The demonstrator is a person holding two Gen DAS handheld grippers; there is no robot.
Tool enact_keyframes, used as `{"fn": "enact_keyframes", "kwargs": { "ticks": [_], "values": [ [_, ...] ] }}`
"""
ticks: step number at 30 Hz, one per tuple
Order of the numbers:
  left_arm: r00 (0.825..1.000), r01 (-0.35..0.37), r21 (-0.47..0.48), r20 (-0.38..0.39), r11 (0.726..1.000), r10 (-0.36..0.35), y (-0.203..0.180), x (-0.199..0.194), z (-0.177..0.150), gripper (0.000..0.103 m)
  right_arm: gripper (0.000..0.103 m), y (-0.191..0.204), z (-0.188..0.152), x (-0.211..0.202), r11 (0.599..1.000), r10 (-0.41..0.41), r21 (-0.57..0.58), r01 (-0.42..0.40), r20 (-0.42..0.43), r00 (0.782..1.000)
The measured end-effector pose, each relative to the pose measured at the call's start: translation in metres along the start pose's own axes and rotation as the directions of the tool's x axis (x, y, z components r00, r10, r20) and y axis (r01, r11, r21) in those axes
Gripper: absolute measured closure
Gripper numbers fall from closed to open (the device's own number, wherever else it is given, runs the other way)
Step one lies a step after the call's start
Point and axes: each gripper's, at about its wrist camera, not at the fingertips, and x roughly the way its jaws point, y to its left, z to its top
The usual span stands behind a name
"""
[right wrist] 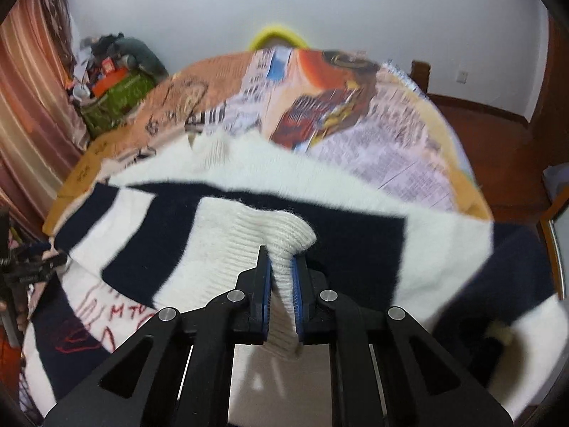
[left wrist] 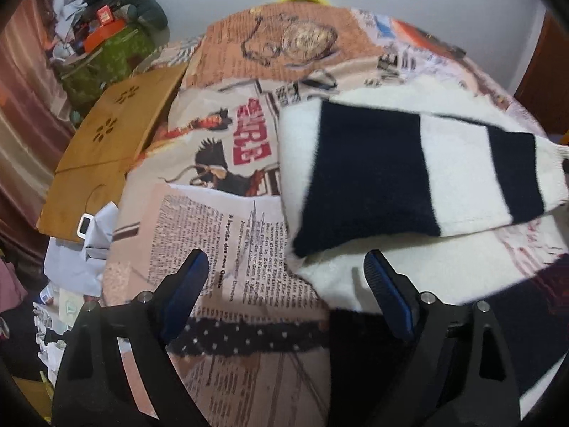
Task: Fold small clothes
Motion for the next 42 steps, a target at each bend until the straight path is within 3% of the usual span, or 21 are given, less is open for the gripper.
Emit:
{"fn": "enact_keyframes", "kwargs": {
  "ticks": [5, 8, 14, 19, 22, 24, 25, 29, 36, 39, 42],
  "values": [
    [0.997, 0.007, -0.006, 0.082, 1.0, -0.006, 0.0, -0.033, 0.01, 0.013, 0.094, -0.021, 0.003, -0.014, 0.998, -0.042, 0.046, 0.041, 0.031, 0.999],
    [0.996, -0.009, -0.009, 0.087, 1.0, 0.01, -0.003, -0.031, 0.022, 0.013, 0.094, -0.031, 0.0, -0.011, 0.997, -0.059, 0.053, 0.06, -0.007, 0.998],
    [0.996, -0.083, 0.025, -0.03, 0.996, 0.083, -0.02, 0.029, 0.044, 0.013, 0.092, -0.03, -0.013, 0.014, 0.993, -0.117, 0.007, 0.118, -0.09, 0.989],
    [0.994, -0.019, 0.017, -0.108, 1.0, 0.021, -0.026, 0.063, 0.048, 0.013, 0.085, -0.034, -0.015, 0.014, 0.991, -0.134, 0.001, 0.135, -0.105, 0.985],
    [0.989, 0.087, -0.018, -0.118, 0.996, -0.088, -0.029, 0.068, 0.053, 0.028, 0.074, -0.034, -0.017, 0.005, 0.987, -0.161, -0.025, 0.16, -0.093, 0.982],
    [0.979, 0.156, -0.046, -0.128, 0.987, -0.161, -0.03, 0.071, 0.055, 0.049, 0.069, -0.036, -0.02, -0.003, 0.989, -0.146, -0.012, 0.145, -0.077, 0.986],
    [0.979, 0.157, -0.05, -0.121, 0.986, -0.162, -0.032, 0.07, 0.057, 0.051, 0.067, -0.037, -0.021, -0.006, 0.99, -0.141, -0.002, 0.142, -0.07, 0.987],
    [0.991, 0.1, -0.032, -0.089, 0.994, -0.103, -0.039, 0.065, 0.062, 0.076, 0.066, -0.039, -0.024, -0.025, 0.992, -0.122, 0.041, 0.123, -0.037, 0.992],
    [0.998, -0.044, -0.004, -0.051, 0.999, 0.043, -0.029, 0.054, 0.052, 0.087, 0.059, -0.049, -0.03, -0.072, 0.988, -0.1, 0.125, 0.093, 0.054, 0.993],
    [0.992, -0.126, 0.007, -0.028, 0.992, 0.127, -0.022, 0.048, 0.048, 0.096, 0.057, -0.056, -0.034, -0.086, 0.983, -0.119, 0.147, 0.108, 0.072, 0.99],
    [0.968, -0.247, 0.01, -0.034, 0.969, 0.247, -0.007, 0.046, 0.042, 0.102, 0.057, -0.066, -0.044, -0.099, 0.977, -0.127, 0.184, 0.112, 0.075, 0.989]
  ]
}}
